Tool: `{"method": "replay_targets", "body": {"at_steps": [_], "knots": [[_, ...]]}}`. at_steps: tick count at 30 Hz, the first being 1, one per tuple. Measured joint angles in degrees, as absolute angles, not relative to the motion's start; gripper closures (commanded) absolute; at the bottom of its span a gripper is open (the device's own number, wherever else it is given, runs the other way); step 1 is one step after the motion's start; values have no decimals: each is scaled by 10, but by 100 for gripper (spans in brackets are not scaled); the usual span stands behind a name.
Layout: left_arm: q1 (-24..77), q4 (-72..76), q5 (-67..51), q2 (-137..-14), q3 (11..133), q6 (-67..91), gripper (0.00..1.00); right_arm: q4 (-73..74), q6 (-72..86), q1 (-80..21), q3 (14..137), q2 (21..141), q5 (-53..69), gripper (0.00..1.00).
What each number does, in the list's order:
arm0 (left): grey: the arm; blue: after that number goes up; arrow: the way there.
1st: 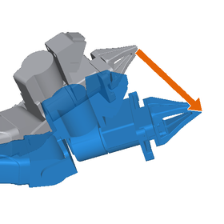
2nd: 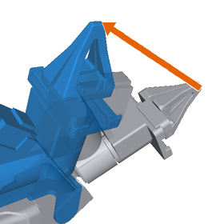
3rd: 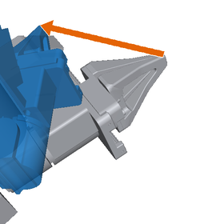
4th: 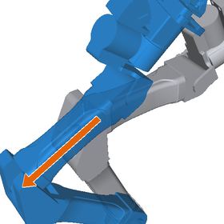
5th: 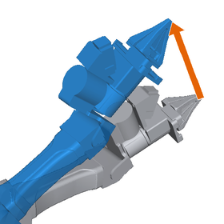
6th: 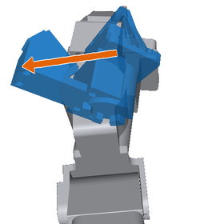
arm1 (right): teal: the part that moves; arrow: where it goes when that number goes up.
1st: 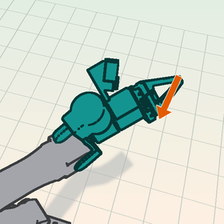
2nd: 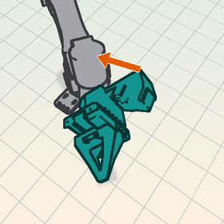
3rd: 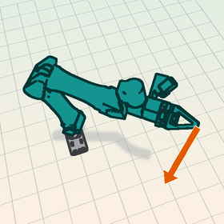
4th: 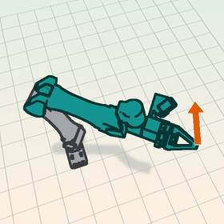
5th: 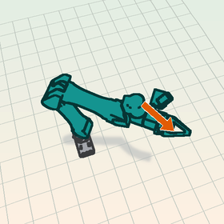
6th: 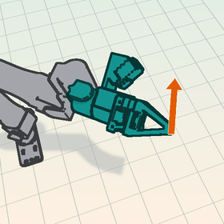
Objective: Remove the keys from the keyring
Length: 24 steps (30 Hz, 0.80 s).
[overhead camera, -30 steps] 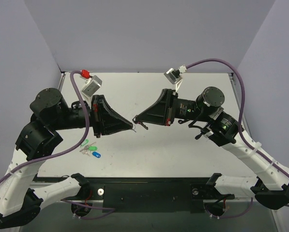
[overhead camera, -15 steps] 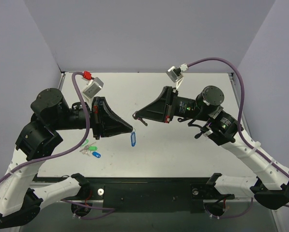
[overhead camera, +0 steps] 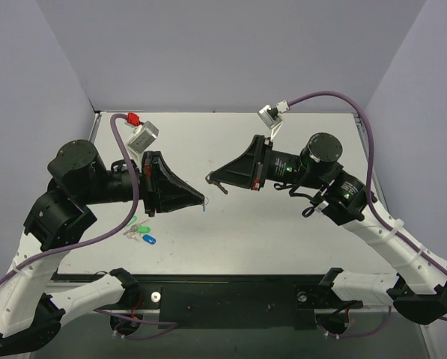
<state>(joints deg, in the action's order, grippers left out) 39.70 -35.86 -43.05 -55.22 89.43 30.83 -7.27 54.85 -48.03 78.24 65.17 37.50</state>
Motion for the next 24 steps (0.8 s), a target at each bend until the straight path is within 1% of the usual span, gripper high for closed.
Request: {"method": "replay_targets", "body": {"at_steps": [6,14,24], "knots": [[397,-359,-413,-552,892,309,100,-48,532,-480,782,644,358,100],[397,-371,-356,-545,882,311,100,71,458,-480,770,608,289,100],[397,-423,-220,-565,875,314,100,215,407,-472,699,540,171,100]]}}
